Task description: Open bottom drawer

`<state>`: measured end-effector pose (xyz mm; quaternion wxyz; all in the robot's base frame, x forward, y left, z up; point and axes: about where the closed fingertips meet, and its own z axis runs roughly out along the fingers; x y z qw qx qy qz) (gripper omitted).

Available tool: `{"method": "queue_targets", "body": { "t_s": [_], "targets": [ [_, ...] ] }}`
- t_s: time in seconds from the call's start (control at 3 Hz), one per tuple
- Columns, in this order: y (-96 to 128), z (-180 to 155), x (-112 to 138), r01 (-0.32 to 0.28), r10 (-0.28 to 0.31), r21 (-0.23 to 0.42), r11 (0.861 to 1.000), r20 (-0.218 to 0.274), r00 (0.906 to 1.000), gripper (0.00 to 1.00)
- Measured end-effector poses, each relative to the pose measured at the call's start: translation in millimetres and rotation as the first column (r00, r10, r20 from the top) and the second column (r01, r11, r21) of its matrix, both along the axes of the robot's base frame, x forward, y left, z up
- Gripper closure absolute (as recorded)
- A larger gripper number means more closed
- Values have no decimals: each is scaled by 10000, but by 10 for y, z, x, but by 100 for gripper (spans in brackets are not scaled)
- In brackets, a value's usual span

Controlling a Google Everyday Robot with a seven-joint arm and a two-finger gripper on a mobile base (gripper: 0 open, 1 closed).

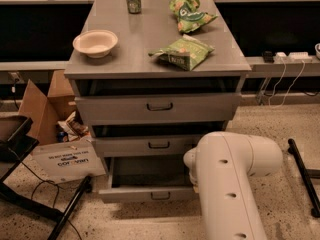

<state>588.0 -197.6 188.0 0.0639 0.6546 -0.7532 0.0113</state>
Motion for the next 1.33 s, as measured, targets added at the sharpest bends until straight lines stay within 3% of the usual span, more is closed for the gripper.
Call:
{"method": "queue_targets", "body": {
  "t_s": [0.33, 1.33],
  "targets": [
    [-242, 15, -364, 662, -679, -366, 9971, -477, 9965, 100],
    [-319, 76, -424, 1041, -1063, -534, 9931, -415, 9935, 100]
  ]
}}
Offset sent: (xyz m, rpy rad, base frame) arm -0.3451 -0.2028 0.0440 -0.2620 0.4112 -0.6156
